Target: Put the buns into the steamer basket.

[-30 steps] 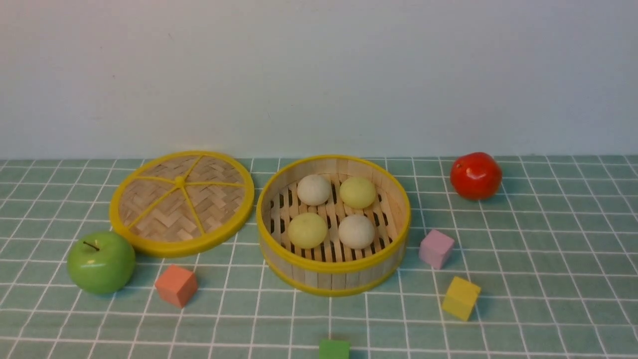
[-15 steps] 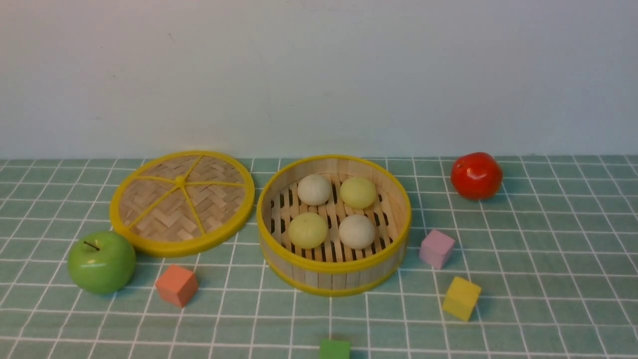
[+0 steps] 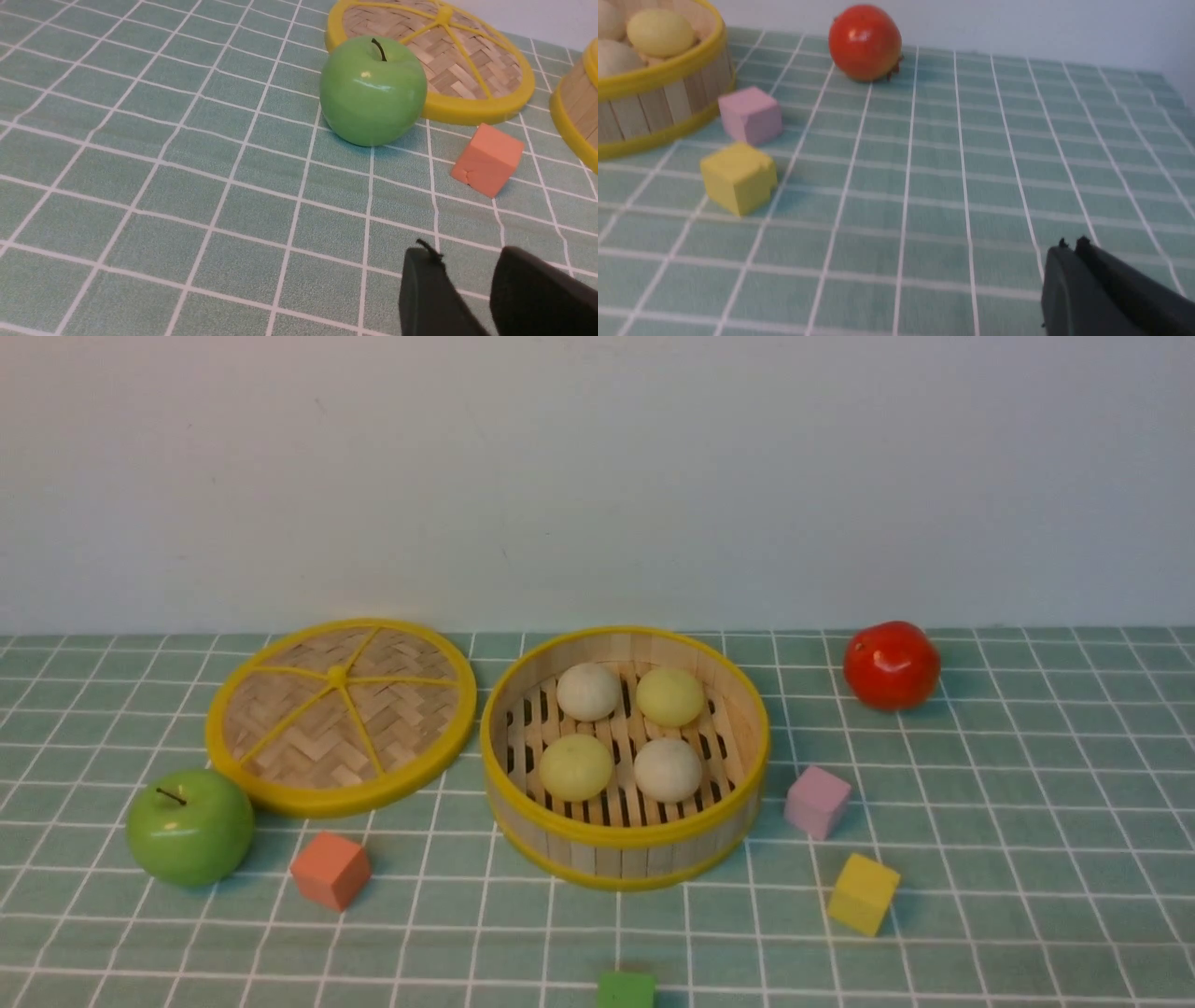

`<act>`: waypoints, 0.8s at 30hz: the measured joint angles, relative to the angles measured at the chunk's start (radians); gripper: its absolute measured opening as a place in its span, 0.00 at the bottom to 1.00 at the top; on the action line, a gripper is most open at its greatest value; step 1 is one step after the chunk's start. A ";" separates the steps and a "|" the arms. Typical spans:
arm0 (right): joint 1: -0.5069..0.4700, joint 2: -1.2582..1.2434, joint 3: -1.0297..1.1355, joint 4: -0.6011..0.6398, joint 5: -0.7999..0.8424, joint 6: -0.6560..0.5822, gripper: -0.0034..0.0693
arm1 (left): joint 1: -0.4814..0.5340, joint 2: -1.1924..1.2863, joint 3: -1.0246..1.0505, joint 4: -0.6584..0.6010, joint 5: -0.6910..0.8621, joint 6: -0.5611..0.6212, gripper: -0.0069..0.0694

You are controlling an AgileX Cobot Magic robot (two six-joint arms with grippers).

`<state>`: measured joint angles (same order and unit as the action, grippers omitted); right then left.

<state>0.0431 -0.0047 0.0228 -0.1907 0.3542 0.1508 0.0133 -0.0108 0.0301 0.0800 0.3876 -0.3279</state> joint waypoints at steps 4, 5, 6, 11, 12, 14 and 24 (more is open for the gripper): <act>0.000 -0.005 -0.003 0.015 0.013 0.001 0.06 | 0.000 0.000 0.000 0.000 0.000 0.000 0.37; 0.000 -0.005 -0.003 0.023 0.014 0.001 0.06 | 0.000 0.000 0.000 0.000 0.000 0.000 0.37; 0.000 -0.005 -0.003 0.028 0.014 0.001 0.06 | 0.000 0.000 0.000 0.000 0.000 0.000 0.37; 0.000 -0.005 -0.003 0.053 0.015 0.001 0.07 | 0.000 0.000 0.000 0.000 0.000 0.000 0.38; 0.000 -0.005 -0.003 0.055 0.015 0.001 0.08 | 0.000 0.000 0.000 0.000 0.000 0.000 0.38; 0.000 -0.005 -0.003 0.056 0.015 0.001 0.08 | 0.000 0.000 0.000 0.000 0.000 0.000 0.38; 0.000 -0.005 -0.003 0.059 0.015 0.000 0.09 | 0.000 0.000 0.000 0.000 0.000 0.000 0.38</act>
<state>0.0431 -0.0096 0.0197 -0.1321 0.3689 0.1510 0.0133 -0.0108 0.0301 0.0800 0.3876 -0.3279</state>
